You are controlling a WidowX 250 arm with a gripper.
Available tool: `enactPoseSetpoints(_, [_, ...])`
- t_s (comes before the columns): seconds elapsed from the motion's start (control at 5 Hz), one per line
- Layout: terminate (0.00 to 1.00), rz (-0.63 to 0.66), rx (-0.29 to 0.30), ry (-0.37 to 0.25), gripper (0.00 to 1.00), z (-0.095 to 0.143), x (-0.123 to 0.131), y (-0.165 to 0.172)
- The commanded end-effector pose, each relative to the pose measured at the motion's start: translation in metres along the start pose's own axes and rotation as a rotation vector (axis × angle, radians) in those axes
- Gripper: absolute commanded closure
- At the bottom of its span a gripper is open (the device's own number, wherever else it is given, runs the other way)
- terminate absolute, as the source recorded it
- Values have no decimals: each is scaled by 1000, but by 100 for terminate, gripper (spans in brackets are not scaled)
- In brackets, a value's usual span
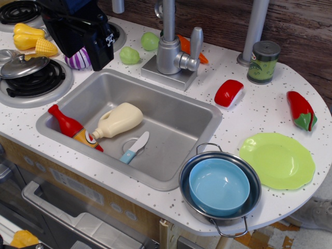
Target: Put sushi on plate
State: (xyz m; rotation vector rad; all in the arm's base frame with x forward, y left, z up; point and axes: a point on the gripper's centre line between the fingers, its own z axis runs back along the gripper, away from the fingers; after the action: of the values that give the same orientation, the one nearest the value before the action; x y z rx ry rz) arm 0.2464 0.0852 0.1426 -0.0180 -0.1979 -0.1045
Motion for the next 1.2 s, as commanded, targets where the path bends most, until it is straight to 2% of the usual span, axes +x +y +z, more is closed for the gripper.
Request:
enactPoseSetpoints(0.0, [0, 0, 0, 0, 0, 0, 0, 0])
enactPoseSetpoints(0.2, [0, -13, 70, -15, 0, -9, 26, -20])
enactPoseSetpoints(0.4, [0, -21, 54, -57, 0, -25, 52, -41])
enactPoseSetpoints(0.6, [0, 20, 34, -63, 0, -35, 83, -70])
enactPoseSetpoints(1.0, [0, 39, 47, -99, 0, -75, 135, -97])
